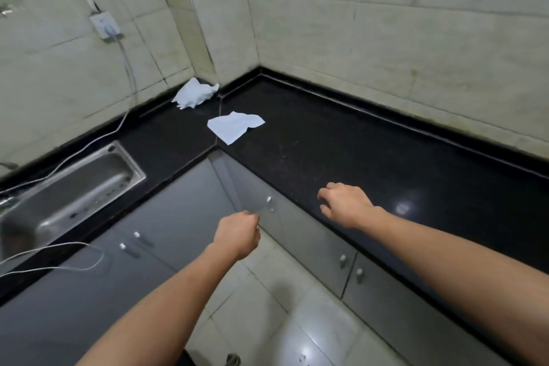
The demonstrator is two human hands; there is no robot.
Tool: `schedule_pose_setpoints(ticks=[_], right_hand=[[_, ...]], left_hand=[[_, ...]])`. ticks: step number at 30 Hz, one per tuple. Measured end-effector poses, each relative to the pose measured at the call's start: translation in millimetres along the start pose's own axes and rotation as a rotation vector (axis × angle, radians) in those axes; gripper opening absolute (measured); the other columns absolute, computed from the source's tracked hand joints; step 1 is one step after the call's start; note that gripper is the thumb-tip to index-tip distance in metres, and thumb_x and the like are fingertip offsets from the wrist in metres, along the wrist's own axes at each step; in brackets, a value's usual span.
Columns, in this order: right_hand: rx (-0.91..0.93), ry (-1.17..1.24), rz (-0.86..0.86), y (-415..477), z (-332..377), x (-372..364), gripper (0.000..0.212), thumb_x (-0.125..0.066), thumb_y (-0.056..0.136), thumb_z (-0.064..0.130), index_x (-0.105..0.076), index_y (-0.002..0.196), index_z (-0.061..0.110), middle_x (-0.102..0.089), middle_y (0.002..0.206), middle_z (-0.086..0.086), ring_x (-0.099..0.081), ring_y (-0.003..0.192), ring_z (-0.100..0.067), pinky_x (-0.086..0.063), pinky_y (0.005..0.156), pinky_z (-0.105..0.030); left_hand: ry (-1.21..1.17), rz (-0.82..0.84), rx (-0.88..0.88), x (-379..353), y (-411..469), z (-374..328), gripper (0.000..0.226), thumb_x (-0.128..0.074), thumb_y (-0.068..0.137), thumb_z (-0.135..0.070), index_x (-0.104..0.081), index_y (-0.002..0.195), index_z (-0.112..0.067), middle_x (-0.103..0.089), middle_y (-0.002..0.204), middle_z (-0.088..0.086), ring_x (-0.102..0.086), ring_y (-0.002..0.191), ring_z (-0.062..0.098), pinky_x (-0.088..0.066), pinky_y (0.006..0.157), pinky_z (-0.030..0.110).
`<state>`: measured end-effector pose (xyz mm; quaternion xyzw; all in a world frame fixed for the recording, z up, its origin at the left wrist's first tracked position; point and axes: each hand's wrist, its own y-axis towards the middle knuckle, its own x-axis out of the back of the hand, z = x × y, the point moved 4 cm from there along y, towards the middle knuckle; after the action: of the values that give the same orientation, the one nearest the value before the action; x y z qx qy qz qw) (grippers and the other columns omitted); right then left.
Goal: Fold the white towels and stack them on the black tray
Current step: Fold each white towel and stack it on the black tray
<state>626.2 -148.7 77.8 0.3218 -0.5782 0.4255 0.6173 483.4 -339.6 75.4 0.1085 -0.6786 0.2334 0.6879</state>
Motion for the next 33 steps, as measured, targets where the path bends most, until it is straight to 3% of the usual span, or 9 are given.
schedule_pose_setpoints(ticks=[9,19,28,33], right_hand=[[-0.022,0.007,0.100,120.5,-11.8,-20.7,0.031,-0.046,0.095,0.035,-0.057,0.120,0.021,-0.056,0.117,-0.003,-0.058,0.104,-0.025,-0.045,0.076,-0.035],[-0.016,0.127,0.144,311.0,-27.0,-17.9,0.027,-0.050,0.093,0.035,-0.059,0.114,0.022,-0.058,0.114,-0.003,-0.058,0.101,-0.024,-0.049,0.077,-0.036],[-0.039,0.190,0.285,422.2,-11.9,-38.5,0.027,-0.053,0.093,0.037,-0.060,0.116,0.025,-0.060,0.114,-0.001,-0.058,0.102,-0.021,-0.050,0.084,-0.037],[-0.184,0.228,0.296,486.9,-16.8,-56.7,0.023,-0.054,0.092,0.037,-0.061,0.111,0.025,-0.062,0.110,-0.001,-0.059,0.097,-0.021,-0.048,0.076,-0.034]], left_hand=[[-0.056,0.078,0.009,-22.6,94.7,60.4,0.021,-0.042,0.091,-0.025,-0.059,0.092,-0.012,-0.061,0.099,0.007,-0.061,0.090,0.030,-0.045,0.070,0.034],[-0.111,0.088,0.170,3.5,232.9,166.2,0.029,-0.045,0.092,-0.029,-0.061,0.111,-0.014,-0.063,0.113,0.007,-0.059,0.106,0.029,-0.049,0.081,0.036],[-0.203,0.121,0.258,-2.8,323.2,254.6,0.023,-0.049,0.089,-0.031,-0.064,0.100,-0.018,-0.066,0.107,0.006,-0.061,0.102,0.029,-0.049,0.078,0.034],[-0.268,0.126,0.211,-8.6,413.4,314.6,0.017,-0.051,0.088,-0.031,-0.063,0.092,-0.019,-0.067,0.099,0.003,-0.062,0.093,0.026,-0.043,0.069,0.031]])
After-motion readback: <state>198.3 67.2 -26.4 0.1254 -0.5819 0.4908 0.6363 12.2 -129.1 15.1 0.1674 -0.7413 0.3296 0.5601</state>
